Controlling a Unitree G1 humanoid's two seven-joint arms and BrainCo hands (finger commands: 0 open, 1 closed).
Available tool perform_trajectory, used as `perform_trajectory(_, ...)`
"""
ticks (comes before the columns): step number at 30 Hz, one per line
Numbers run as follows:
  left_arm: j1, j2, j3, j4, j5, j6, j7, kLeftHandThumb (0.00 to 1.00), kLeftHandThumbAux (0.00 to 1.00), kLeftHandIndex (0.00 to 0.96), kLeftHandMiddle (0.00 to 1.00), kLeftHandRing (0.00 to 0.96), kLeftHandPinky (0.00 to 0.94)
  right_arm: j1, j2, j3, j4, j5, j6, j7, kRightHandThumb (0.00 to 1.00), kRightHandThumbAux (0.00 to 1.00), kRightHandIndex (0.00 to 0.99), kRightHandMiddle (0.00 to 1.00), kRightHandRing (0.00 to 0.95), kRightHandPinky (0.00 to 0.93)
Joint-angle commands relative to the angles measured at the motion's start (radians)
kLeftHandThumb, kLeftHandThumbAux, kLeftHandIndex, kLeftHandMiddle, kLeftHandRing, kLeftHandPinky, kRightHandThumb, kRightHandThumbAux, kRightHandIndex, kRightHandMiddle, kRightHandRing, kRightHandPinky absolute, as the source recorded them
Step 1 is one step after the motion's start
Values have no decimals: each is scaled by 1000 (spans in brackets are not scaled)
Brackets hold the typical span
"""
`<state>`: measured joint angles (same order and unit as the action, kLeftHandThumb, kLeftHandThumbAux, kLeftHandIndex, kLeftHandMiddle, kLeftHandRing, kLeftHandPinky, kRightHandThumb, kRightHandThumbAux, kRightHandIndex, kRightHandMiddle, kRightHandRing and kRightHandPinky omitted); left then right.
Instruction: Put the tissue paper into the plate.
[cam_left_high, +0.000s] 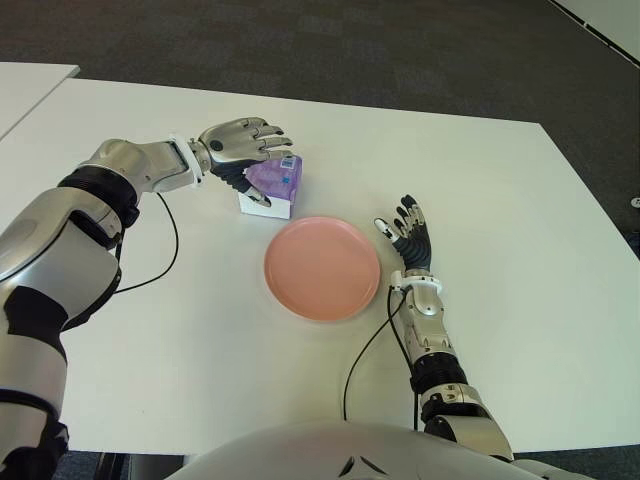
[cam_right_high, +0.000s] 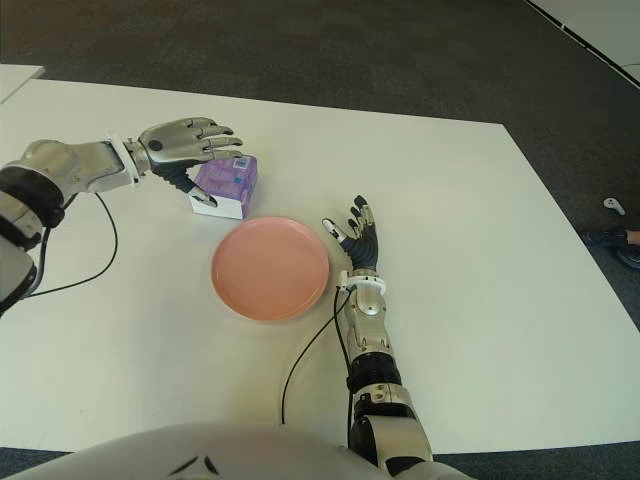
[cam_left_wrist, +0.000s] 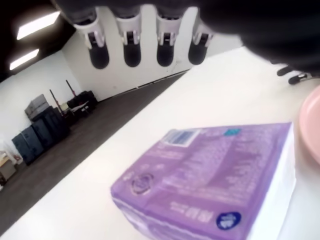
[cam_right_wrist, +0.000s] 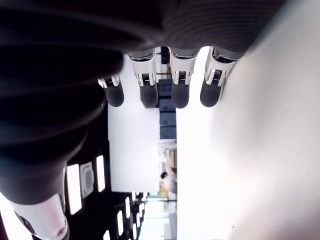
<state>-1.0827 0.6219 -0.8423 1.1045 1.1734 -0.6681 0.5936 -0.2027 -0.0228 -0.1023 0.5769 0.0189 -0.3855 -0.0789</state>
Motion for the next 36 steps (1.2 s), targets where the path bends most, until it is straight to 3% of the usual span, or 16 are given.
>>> perform_trajectory(1, 20, 4, 13, 9, -23, 7, -7, 325, 83, 0, 0, 0, 0, 48, 6, 1, 39, -3, 46, -1, 167, 747, 66, 86, 66, 93)
perform_trajectory(13, 43, -26, 51, 49, -89, 34, -35, 327, 87, 0, 0, 0, 0, 53, 0, 6, 32, -8, 53, 6, 143, 758, 68, 79, 58, 82)
perform_trajectory(30, 77, -102, 37, 149, -118, 112, -76, 375, 87, 0, 0, 0, 0, 64, 6, 1, 18, 2, 53, 10, 178, 771, 83, 95, 76, 110)
perform_trajectory(36, 75, -107, 38, 158, -126, 104, -104, 401, 89, 0, 0, 0, 0, 67, 5, 1, 14, 3, 53, 12, 173, 782, 84, 93, 74, 107)
